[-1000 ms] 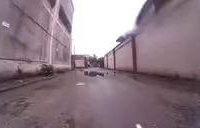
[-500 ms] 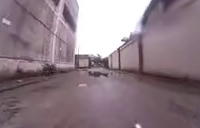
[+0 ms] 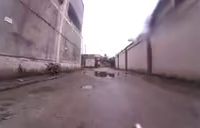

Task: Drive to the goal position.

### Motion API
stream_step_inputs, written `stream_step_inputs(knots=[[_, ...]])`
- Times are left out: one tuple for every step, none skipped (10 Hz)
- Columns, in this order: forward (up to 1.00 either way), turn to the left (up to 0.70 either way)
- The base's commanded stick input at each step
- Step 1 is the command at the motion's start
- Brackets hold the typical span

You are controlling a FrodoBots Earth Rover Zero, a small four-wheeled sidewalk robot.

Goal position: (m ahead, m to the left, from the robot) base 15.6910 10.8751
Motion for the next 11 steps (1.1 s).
stream_step_inputs(knots=[[0.7, 0.12], [0.7, 0.12], [0.7, -0.06], [0.7, -0.23], [0.7, -0.23], [0.7, -0.23], [0.7, -0.23], [0.7, -0.23], [0.7, -0.23], [0.7, -0.23], [0.7, -0.23]])
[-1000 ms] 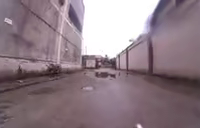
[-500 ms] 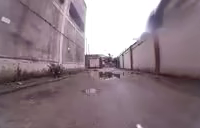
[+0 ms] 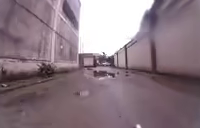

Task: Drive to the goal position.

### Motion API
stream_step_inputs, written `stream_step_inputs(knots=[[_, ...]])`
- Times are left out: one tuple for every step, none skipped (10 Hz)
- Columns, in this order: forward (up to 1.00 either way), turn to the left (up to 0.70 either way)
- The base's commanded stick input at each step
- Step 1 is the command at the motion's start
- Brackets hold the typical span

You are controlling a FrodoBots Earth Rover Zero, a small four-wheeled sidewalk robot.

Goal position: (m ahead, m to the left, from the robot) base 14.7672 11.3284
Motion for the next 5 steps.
stream_step_inputs(knots=[[0.7, -0.23], [0.7, -0.23], [0.7, -0.23], [0.7, -0.23], [0.7, -0.23]])
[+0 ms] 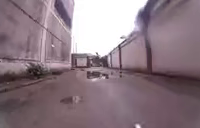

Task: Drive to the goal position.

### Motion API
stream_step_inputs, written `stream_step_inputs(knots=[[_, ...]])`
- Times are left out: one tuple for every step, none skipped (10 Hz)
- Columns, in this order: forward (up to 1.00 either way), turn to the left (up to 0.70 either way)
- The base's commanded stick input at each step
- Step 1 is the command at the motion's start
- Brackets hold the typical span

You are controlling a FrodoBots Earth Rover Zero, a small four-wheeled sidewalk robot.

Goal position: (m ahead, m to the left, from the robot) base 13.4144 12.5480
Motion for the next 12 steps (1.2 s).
stream_step_inputs(knots=[[0.7, -0.23], [0.7, -0.23], [0.7, -0.23], [0.7, -0.23], [0.7, -0.23], [0.7, -0.23], [0.7, -0.23], [0.7, -0.23], [0.7, -0.08], [0.7, 0.12], [0.7, 0.12], [0.7, 0.12]])
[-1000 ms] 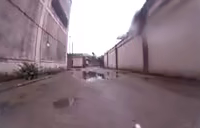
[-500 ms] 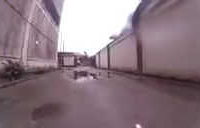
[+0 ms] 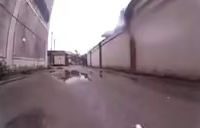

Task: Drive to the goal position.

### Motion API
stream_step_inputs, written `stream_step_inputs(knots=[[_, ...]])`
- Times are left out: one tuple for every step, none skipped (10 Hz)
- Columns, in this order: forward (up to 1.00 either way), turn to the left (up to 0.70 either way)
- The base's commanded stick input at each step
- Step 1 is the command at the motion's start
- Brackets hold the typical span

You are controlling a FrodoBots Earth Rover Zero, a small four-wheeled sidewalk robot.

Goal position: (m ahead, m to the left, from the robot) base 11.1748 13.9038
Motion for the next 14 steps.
stream_step_inputs(knots=[[0.7, 0.12], [0.7, 0.12], [0.7, 0.12], [0.7, 0.12], [0.7, 0.12], [0.7, 0.12], [0.7, 0.12], [0.7, 0.12], [0.7, 0.12], [0.7, 0.13], [0.7, 0.13], [0.7, 0.13], [0.7, 0.13], [0.7, 0.13]])
